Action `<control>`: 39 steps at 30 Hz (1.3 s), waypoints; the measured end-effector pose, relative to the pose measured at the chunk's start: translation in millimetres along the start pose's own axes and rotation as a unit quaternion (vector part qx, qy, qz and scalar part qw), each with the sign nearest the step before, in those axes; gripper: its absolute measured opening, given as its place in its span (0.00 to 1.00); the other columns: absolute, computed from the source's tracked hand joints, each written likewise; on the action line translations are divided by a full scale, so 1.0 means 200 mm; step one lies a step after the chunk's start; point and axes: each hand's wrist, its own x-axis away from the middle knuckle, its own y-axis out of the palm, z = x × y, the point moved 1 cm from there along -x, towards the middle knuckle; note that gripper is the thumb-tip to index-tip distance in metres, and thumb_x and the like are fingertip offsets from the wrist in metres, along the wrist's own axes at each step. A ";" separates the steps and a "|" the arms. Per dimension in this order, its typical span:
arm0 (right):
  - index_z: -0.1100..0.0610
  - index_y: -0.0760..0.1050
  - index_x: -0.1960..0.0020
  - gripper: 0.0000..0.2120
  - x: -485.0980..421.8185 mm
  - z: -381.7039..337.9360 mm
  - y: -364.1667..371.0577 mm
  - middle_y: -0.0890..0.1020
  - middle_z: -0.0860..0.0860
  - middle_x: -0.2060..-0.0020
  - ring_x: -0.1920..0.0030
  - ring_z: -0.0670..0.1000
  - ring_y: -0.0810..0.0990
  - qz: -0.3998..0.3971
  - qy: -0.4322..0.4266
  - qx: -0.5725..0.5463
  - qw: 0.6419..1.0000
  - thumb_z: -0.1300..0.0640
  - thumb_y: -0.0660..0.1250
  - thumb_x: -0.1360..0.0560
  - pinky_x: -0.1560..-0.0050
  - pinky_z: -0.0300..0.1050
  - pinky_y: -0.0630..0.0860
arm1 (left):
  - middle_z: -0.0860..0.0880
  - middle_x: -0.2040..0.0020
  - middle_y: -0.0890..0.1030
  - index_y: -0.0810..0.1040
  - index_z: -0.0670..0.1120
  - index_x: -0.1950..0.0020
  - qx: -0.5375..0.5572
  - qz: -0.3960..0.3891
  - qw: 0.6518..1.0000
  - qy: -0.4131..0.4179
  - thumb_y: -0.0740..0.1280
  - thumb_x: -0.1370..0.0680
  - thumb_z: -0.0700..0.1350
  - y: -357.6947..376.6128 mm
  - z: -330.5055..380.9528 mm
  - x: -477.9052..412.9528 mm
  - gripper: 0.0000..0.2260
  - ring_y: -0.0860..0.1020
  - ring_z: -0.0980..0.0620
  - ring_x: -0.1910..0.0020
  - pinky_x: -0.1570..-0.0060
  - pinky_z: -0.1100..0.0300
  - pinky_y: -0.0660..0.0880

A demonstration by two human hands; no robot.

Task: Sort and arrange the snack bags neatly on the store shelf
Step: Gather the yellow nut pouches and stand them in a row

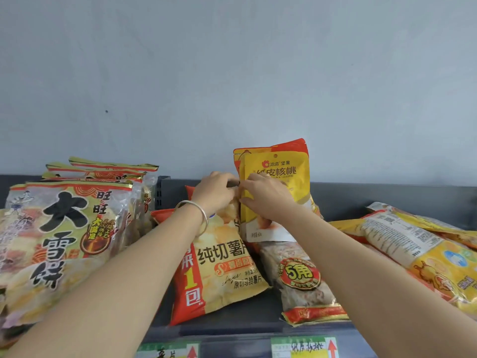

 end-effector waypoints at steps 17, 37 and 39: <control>0.44 0.45 0.23 0.43 -0.23 -0.15 0.30 0.70 0.57 0.33 0.30 0.59 0.65 -0.120 -0.004 0.177 0.977 0.41 0.68 0.28 0.36 0.79 0.38 | 0.55 0.41 0.74 0.58 0.53 0.27 0.020 -0.316 0.947 -0.058 0.73 0.32 0.60 -0.17 -0.28 0.18 0.39 0.76 0.58 0.48 0.47 0.60 0.75; 0.59 0.73 0.45 0.24 -0.21 -0.31 0.17 0.83 0.56 0.61 0.67 0.52 0.83 -0.253 0.237 -0.249 0.904 0.38 0.60 0.23 0.68 0.42 0.80 | 0.47 0.42 0.77 0.76 0.49 0.40 -0.093 -0.190 0.973 -0.097 0.62 0.27 0.66 -0.20 -0.37 0.19 0.25 0.76 0.49 0.47 0.46 0.53 0.74; 0.60 0.70 0.39 0.29 -0.18 -0.34 0.17 0.82 0.59 0.54 0.63 0.55 0.83 -0.307 0.292 -0.320 0.847 0.36 0.61 0.25 0.64 0.47 0.82 | 0.44 0.40 0.73 0.76 0.50 0.41 -0.103 -0.174 0.971 -0.130 0.59 0.26 0.66 -0.18 -0.38 0.22 0.24 0.74 0.45 0.43 0.40 0.49 0.71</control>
